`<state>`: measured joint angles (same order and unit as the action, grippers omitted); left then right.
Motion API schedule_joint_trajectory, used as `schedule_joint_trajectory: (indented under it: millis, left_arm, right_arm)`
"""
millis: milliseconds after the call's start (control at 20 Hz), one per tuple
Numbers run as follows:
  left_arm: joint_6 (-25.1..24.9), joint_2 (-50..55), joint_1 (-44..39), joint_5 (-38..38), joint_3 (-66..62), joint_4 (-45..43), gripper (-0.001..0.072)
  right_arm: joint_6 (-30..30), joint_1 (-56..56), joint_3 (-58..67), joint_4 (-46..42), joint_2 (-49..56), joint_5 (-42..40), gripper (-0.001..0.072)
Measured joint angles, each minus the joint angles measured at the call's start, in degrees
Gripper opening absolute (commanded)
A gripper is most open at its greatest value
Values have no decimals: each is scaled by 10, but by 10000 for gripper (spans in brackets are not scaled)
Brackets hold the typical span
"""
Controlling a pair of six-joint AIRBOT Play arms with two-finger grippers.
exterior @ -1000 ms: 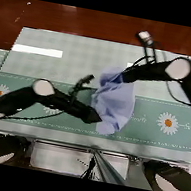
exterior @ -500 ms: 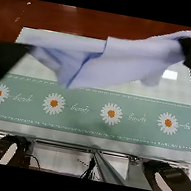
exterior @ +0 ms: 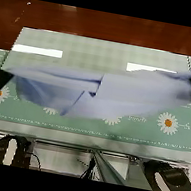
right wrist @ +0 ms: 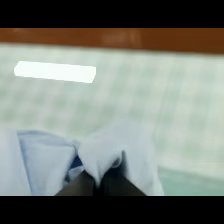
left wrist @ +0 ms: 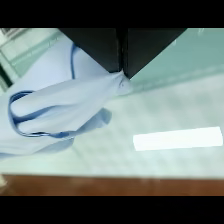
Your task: Fold the shirts.
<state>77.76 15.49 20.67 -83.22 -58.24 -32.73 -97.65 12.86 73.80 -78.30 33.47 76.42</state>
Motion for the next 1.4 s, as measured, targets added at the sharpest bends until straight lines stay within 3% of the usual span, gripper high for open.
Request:
schedule_joint_trajectory:
  millis: [150,350,500,650,750,800,1100,1200,1400]
  left_arm:
    - [9,-1,7,-49,39,-23,16]
    - [14,-1,10,-72,133,-37,16]
    - [16,-1,11,-79,209,-39,16]
    - [7,-1,11,-75,275,-40,17]
    - [1,-1,11,-63,306,-41,17]
    - [-1,-1,11,-58,316,-40,17]
    - [-7,8,11,-11,338,-55,17]
    - [-12,16,11,-5,340,-64,17]
    - [-19,31,11,4,341,-73,17]
  right_arm:
    - [10,0,-11,10,42,88,21]
    - [46,4,-68,43,122,109,36]
    - [66,9,-124,63,188,57,334]
    - [90,11,-151,99,246,-2,370]
    - [110,12,-157,107,267,-27,511]
    - [117,12,-157,100,273,-31,532]
    - [148,-35,-177,-54,287,44,522]
    - [157,-79,-221,-9,288,41,528]
    - [195,-141,-326,163,289,-33,533]
